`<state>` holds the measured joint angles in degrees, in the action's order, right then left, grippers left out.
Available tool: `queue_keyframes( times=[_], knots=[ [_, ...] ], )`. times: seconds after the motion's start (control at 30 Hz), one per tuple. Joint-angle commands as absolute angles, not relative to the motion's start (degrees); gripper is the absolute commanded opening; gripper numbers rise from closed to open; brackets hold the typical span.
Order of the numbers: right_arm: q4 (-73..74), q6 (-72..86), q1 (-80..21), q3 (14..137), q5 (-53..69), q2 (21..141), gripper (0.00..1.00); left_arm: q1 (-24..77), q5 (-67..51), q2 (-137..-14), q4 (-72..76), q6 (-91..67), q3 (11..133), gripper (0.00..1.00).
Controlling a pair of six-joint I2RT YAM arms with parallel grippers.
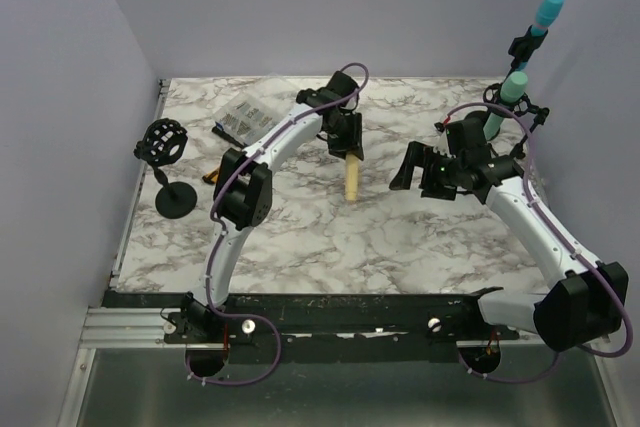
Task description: Remove the microphone from the stand
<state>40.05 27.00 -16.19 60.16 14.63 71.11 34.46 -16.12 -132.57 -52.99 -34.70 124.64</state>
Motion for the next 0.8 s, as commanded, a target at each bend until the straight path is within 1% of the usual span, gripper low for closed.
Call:
queue_keyframes(
  times=[0.0, 0.23, 0.27, 0.33, 0.4, 0.6, 0.7, 0.77],
  knots=[
    [41.6, 27.0, -16.3, 61.0, 13.0, 69.9, 1.00, 27.4, -21.3, -137.5, -55.2, -32.8, 131.9, 0.00],
    [40.5, 27.8, -16.3, 61.1, 13.5, 69.3, 1.00, 22.9, -25.6, -143.9, -57.6, -31.2, 139.2, 0.01],
    [39.9, 28.1, -16.4, 60.7, 13.8, 69.4, 1.00, 22.8, -25.2, -144.2, -57.9, -30.8, 138.9, 0.04],
    [39.1, 28.6, -16.3, 60.1, 14.7, 69.9, 1.00, 22.6, -24.6, -144.4, -58.3, -29.9, 138.2, 0.13],
    [38.2, 29.0, -16.3, 59.3, 15.6, 70.2, 1.00, 22.0, -24.9, -144.8, -59.1, -30.0, 138.0, 0.18],
    [36.9, 29.7, -16.3, 58.3, 15.7, 70.9, 1.00, 20.4, -26.1, -145.0, -59.6, -29.2, 138.0, 0.40],
    [35.4, 30.1, -16.3, 57.2, 16.2, 70.8, 1.00, 20.0, -24.9, -145.0, -61.1, -28.8, 138.3, 0.47],
    [34.6, 30.4, -16.3, 56.6, 16.3, 70.7, 1.00, 19.9, -23.9, -144.9, -61.9, -28.6, 138.3, 0.50]
  ],
)
